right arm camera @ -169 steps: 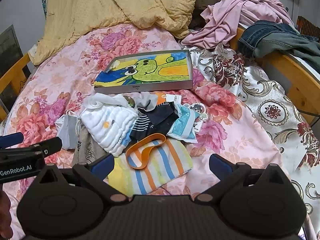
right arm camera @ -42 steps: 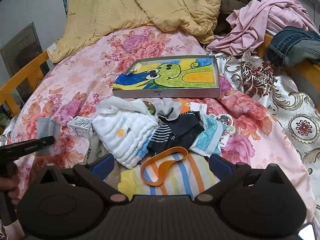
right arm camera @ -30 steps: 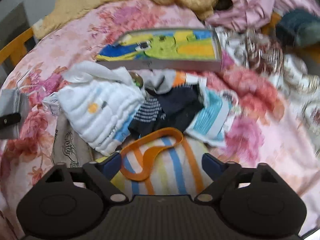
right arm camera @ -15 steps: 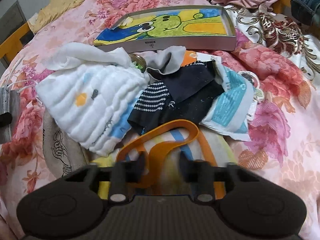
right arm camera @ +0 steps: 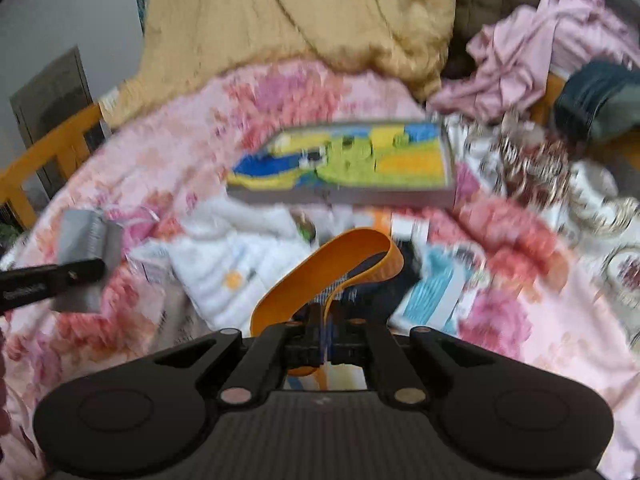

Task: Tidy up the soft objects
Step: 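Lift the grey mask and orange strap and carry both toward the grey tray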

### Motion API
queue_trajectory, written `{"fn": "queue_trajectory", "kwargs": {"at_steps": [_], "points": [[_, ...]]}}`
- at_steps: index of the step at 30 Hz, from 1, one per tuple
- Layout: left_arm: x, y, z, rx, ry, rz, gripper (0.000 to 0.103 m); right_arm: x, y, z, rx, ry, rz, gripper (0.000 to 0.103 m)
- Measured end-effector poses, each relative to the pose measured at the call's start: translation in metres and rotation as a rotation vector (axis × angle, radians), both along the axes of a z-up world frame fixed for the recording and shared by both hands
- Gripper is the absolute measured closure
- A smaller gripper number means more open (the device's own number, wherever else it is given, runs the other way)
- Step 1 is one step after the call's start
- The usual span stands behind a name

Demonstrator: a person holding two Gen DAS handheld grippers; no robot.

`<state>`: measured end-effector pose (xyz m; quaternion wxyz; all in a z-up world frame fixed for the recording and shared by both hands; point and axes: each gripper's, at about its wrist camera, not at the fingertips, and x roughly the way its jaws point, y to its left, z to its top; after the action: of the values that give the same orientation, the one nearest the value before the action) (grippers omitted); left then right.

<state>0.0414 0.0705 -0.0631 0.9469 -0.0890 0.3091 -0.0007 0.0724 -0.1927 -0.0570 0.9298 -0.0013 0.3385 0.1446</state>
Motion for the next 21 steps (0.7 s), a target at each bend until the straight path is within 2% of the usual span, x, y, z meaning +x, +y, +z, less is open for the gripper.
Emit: {"fn": "queue_trajectory", "kwargs": {"at_steps": [13,21], "points": [[0.017,-0.048,0.06,0.007,-0.157,-0.081,0.09,-0.006,-0.01,0.061,0.071,-0.139,-0.028,0.102],[0.027,-0.072,0.078,0.027,-0.174,-0.117,0.09,-0.007,-0.011,0.08,0.087,-0.183,-0.023,0.102]]}}
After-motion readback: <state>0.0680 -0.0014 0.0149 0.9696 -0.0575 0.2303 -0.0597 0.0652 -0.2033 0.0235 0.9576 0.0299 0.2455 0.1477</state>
